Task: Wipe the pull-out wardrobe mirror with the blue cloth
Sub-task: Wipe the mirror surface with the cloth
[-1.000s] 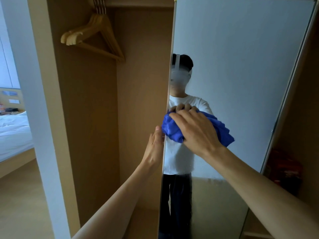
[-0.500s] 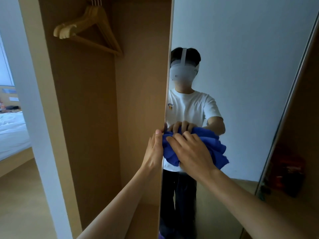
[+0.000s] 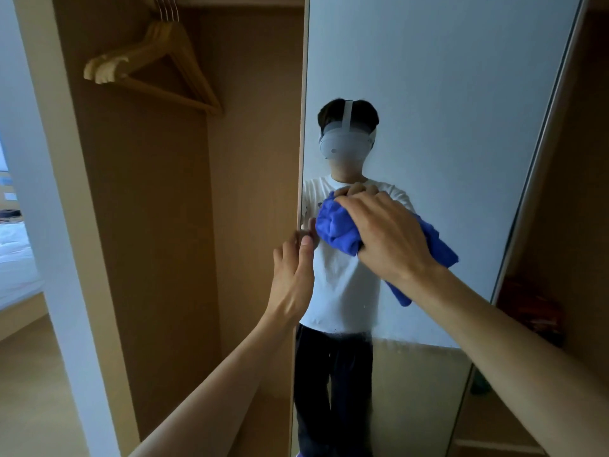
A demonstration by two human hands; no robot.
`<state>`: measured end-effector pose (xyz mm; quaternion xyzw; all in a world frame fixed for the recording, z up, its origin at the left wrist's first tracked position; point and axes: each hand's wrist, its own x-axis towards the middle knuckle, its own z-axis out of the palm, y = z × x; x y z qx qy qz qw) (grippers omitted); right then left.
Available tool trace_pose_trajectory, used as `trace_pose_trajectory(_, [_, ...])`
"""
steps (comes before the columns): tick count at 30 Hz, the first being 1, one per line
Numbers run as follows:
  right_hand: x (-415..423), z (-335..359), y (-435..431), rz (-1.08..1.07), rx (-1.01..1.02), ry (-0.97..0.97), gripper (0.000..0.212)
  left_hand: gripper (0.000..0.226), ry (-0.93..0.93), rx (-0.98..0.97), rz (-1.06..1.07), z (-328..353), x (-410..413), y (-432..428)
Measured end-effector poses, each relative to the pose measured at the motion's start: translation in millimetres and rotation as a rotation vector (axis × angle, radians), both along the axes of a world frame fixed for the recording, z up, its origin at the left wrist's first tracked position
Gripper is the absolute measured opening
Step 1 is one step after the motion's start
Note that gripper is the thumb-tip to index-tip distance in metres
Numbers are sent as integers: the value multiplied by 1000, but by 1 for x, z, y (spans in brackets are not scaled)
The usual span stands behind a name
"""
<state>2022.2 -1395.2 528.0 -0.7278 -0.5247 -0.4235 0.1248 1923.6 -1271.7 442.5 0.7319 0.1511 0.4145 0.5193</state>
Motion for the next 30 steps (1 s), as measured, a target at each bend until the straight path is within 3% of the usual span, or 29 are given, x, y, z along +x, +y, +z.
trace_pose_trajectory(3, [4,22,-7,-1,-5,-20,19,13,-36,11,10,9,5,-3])
trace_pose_trajectory(6, [3,19,-13,28,-27,-22,22,49,-29,34,59,0,12,-3])
trace_pose_trajectory(11, [12,-12,-12,-41,-140,-84,36,66,-3,43,112,-16,13,-6])
trace_pose_trajectory(21, [11,-83,-20,9,-286,-14,43,68,-14,98,186,-25,16,-14])
trace_pose_trajectory(26, [18,-62,-30,39,-215,34,43,68,30,93,181,-32,14,-16])
trace_pose_trajectory(30, [32,-25,-44,-22,-157,-42,40,76,63,74,210,-34,16,-25])
